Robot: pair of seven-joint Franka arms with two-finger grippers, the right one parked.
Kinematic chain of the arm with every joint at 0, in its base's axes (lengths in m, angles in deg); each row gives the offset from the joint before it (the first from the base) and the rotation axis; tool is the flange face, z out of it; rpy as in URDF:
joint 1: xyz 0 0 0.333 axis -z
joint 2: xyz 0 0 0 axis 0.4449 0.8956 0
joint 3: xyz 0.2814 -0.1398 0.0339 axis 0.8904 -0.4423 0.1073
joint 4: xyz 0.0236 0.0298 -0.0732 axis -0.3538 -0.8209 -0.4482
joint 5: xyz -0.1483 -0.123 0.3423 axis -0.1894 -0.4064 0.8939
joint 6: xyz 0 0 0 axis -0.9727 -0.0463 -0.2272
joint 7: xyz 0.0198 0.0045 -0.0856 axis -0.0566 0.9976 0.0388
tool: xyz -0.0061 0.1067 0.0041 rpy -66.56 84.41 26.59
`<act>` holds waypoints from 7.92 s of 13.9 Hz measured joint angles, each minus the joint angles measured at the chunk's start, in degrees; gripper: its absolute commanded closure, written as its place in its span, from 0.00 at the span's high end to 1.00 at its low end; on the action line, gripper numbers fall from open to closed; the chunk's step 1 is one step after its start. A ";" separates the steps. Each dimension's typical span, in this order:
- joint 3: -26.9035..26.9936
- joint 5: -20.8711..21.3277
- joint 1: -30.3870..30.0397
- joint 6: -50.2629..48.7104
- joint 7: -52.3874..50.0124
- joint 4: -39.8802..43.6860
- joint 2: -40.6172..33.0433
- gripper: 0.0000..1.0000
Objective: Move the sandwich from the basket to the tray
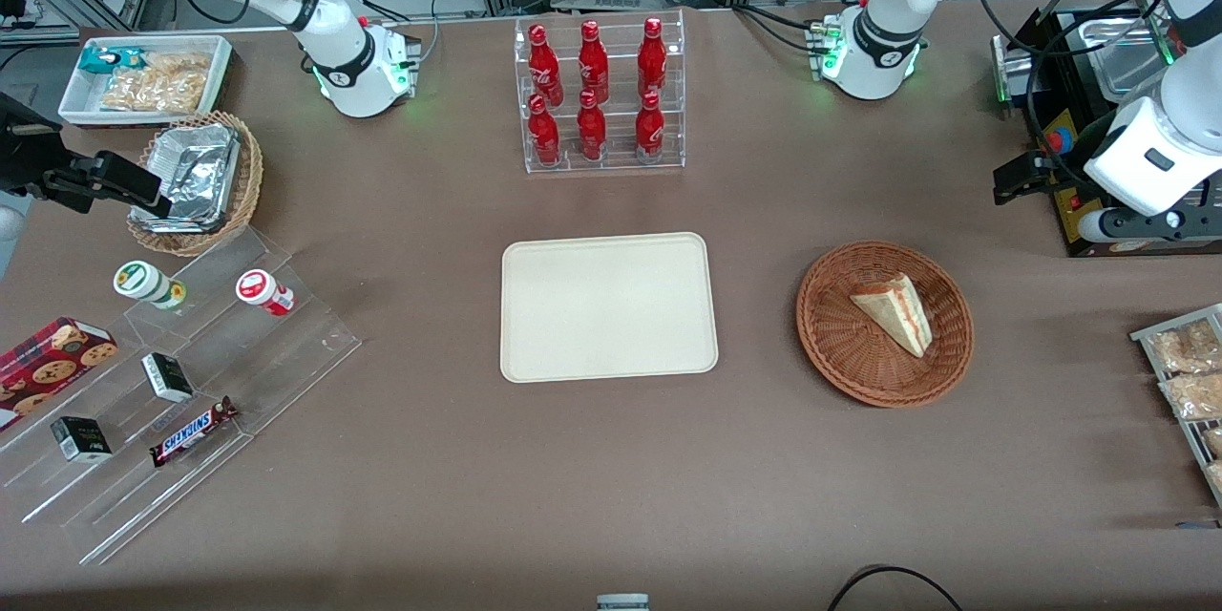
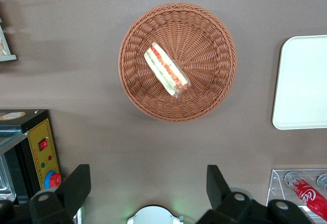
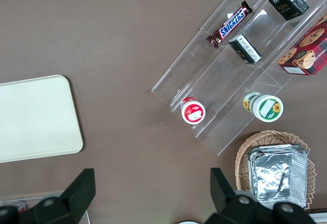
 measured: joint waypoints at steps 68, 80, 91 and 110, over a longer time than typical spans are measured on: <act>-1.50 -0.64 30.47 31.47 -41.87 -5.30 24.55 0.06; -1.45 -4.49 42.36 31.32 -52.84 15.19 43.57 0.04; -1.03 -2.97 43.93 28.68 -56.04 22.19 48.10 1.00; 0.44 2.45 25.23 13.28 -33.21 4.12 21.84 1.00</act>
